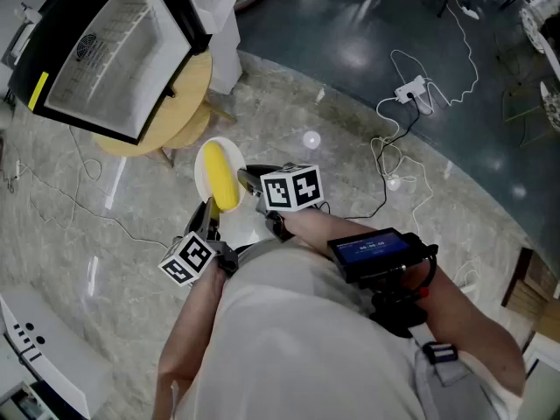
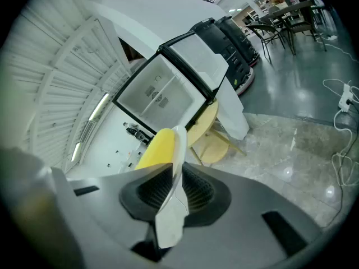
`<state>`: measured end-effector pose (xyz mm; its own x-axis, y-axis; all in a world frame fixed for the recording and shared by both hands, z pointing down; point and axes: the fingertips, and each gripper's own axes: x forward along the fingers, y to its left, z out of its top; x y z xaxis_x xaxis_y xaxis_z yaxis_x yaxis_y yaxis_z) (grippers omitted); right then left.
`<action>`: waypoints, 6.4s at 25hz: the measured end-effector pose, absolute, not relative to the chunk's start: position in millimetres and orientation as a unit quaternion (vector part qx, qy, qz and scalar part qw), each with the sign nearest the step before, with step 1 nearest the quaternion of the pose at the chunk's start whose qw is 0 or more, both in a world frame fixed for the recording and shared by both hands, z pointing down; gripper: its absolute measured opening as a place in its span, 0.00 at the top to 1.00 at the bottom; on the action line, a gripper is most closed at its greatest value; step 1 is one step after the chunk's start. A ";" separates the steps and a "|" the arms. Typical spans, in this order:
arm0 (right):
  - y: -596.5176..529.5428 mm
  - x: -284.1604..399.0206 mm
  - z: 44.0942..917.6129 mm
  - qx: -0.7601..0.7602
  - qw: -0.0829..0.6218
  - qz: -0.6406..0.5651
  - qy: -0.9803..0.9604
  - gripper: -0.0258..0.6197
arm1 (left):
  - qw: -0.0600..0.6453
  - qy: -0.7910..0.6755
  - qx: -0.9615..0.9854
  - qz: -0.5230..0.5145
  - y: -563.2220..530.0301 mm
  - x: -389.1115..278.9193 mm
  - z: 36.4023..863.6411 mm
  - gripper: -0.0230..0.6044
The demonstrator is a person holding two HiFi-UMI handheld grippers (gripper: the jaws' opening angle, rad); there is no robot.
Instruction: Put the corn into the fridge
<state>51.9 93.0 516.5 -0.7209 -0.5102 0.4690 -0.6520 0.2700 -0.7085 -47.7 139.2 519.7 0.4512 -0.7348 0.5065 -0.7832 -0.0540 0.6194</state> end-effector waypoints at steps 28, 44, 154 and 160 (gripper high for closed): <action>237.6 -32.6 496.8 0.373 0.076 0.444 -0.811 0.87 | 0.417 -0.537 0.734 0.013 284.9 -133.7 503.2 0.84; 266.1 -22.4 494.5 0.385 0.068 0.459 -0.798 0.87 | 0.414 -0.523 0.744 0.019 308.7 -125.0 494.2 0.84; -7.4 107.3 528.4 0.333 0.071 0.494 -0.800 0.87 | 0.432 -0.559 0.708 0.015 46.0 8.3 523.1 0.84; -32.3 99.3 530.5 0.345 0.074 0.495 -0.794 0.87 | 0.438 -0.544 0.715 0.020 18.0 -0.5 522.8 0.84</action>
